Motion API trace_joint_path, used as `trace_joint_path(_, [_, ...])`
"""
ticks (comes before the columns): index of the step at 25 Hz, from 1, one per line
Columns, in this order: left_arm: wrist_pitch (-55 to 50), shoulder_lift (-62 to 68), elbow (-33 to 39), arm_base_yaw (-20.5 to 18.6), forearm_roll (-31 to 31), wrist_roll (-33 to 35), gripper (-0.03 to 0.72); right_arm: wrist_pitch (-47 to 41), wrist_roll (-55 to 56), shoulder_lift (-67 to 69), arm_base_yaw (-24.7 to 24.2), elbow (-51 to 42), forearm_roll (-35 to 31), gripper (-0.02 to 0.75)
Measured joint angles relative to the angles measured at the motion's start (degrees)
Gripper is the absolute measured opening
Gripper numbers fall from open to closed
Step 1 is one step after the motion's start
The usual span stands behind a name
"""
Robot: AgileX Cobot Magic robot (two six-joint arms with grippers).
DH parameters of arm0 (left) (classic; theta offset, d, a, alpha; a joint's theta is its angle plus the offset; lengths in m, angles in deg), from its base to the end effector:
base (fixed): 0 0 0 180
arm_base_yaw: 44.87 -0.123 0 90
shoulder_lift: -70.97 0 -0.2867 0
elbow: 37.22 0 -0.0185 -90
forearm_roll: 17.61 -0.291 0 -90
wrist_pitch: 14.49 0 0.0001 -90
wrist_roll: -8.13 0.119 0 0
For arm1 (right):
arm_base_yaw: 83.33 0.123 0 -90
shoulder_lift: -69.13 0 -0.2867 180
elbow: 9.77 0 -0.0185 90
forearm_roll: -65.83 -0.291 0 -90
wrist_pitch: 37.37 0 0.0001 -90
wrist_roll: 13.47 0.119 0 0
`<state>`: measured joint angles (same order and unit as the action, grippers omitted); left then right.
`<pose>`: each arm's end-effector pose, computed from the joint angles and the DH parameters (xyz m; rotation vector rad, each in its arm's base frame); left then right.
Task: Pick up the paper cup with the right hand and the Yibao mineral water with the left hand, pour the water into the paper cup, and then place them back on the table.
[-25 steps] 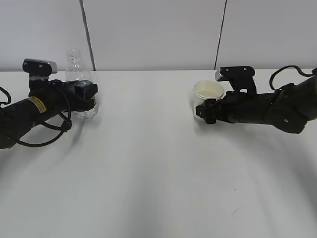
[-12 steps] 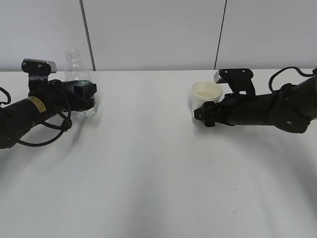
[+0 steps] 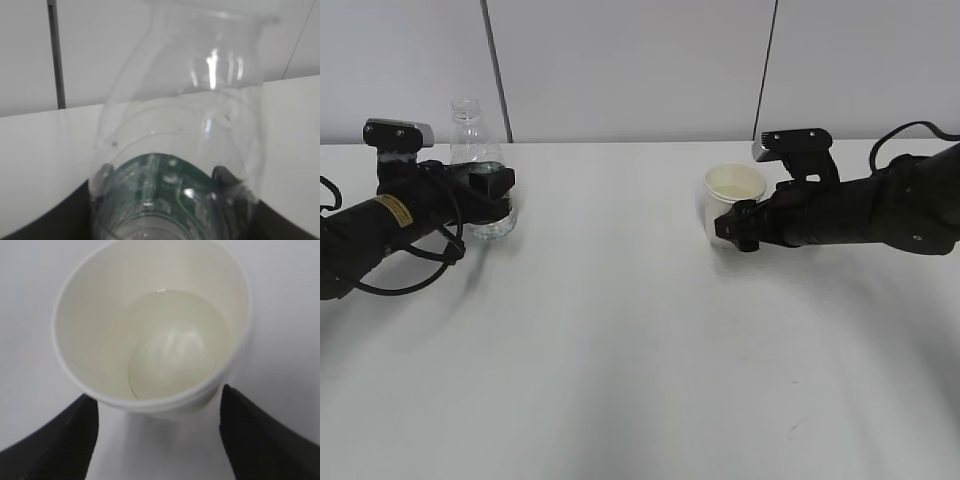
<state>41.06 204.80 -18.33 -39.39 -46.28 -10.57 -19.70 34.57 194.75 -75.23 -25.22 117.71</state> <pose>0.4492 -0.0904 0.0592 0.3570 1.7273 -0.4457 0.4443 0.0919 0.0671 -0.3359 2.2393 0.3252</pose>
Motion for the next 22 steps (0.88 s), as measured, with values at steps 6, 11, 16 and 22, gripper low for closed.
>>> trace_joint_path(6, [0.0, 0.0, 0.0, 0.0, 0.1, 0.0, 0.375, -3.2, 3.0, -0.8, 0.0, 0.0, 2.6, 0.586])
trace_joint_path(11, [0.0, 0.0, 0.0, 0.0, 0.1, 0.0, 0.375, -3.5, 10.5, -1.3, 0.0, 0.0, 10.2, 0.586])
trace_joint_path(16, [-0.2, 0.0, -0.1, 0.0, 0.1, 0.0, 0.375, -5.0, 15.4, -3.8, 0.0, 0.0, 15.8, 0.586])
trace_joint_path(22, [-0.3, 0.0, -0.1, 0.0, 0.2, 0.0, 0.375, -7.1, 21.8, -6.1, 0.0, 0.0, 22.1, 0.586])
